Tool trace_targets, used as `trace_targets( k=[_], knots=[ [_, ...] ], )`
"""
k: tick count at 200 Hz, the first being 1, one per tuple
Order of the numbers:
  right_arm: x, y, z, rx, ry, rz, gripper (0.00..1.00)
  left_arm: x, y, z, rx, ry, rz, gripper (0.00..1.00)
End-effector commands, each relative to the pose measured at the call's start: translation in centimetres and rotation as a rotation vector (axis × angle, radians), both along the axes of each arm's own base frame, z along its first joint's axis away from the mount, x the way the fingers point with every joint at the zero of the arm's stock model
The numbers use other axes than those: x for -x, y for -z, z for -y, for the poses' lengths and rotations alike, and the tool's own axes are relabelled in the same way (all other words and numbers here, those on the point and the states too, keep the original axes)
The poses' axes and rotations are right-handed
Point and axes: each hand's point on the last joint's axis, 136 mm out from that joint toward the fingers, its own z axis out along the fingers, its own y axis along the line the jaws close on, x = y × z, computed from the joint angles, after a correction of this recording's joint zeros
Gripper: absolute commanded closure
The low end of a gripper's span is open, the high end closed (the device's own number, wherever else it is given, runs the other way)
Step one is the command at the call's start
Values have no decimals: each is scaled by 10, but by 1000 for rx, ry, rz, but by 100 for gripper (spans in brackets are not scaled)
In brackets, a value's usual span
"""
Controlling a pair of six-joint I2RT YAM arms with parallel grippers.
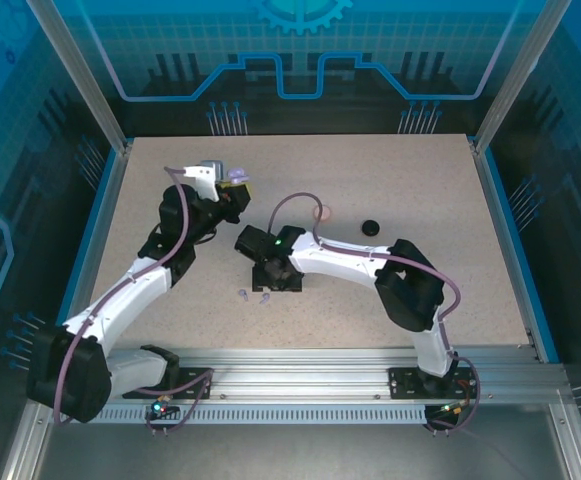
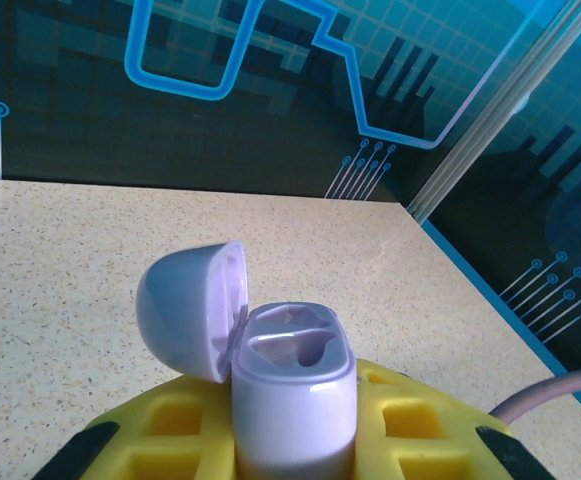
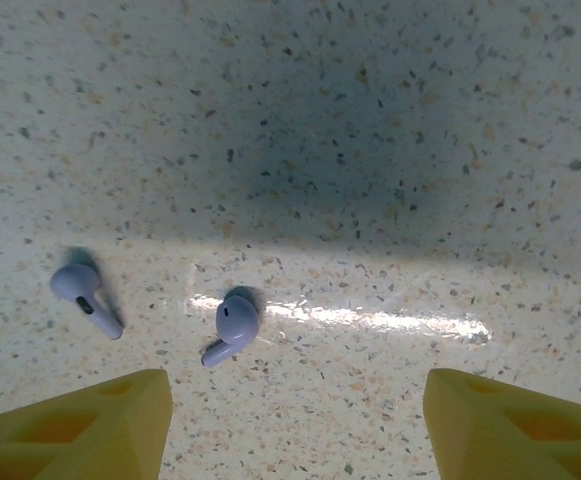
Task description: Insert the wireless bluetooth earbuds into the charging case
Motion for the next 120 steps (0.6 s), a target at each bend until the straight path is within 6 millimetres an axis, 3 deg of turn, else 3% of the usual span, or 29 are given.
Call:
trace_targets(
  k=[1, 62, 120],
  knots=[
    [8, 4, 5, 80, 32, -15, 34, 1, -15, -10, 30, -41, 46, 100],
    [10, 17, -2, 95, 45, -45, 47, 5, -18, -15, 34, -53, 60, 100],
    [5, 26, -13, 117, 29, -62, 50, 6, -23, -19, 41, -60, 75, 100]
  ],
)
